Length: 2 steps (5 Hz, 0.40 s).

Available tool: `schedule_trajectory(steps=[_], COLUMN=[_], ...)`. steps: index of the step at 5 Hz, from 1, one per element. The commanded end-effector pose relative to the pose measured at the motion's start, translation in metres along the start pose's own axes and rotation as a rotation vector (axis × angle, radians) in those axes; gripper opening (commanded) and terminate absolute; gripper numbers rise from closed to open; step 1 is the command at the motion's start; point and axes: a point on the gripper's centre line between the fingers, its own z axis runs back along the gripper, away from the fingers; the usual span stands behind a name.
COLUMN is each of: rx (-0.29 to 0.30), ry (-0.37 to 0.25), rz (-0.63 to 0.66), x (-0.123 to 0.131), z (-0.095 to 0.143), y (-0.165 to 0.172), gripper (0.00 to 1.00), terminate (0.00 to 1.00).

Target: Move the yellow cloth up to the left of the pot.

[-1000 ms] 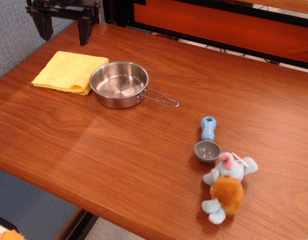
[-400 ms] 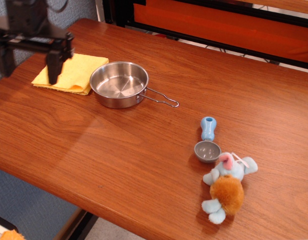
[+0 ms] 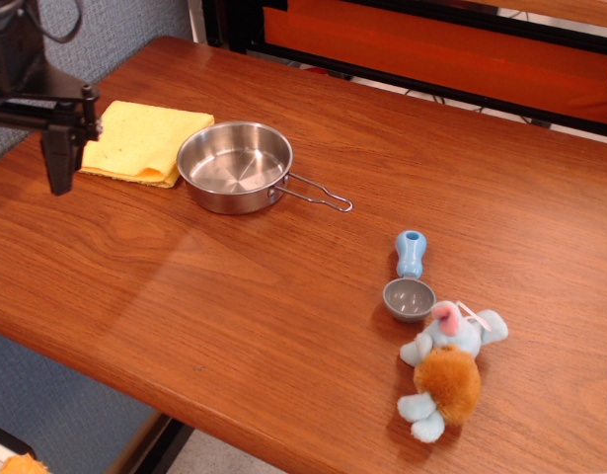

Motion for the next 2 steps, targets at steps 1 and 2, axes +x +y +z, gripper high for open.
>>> schedule_trajectory(steps=[1, 2], rx=[-0.112, -0.112], ry=[-0.032, -0.032], rz=[-0.020, -0.020], x=[-0.0001, -0.0001], z=[0.0131, 0.0131], y=[0.0023, 0.0023], gripper=[1.00, 1.00], terminate=[0.00, 1.00])
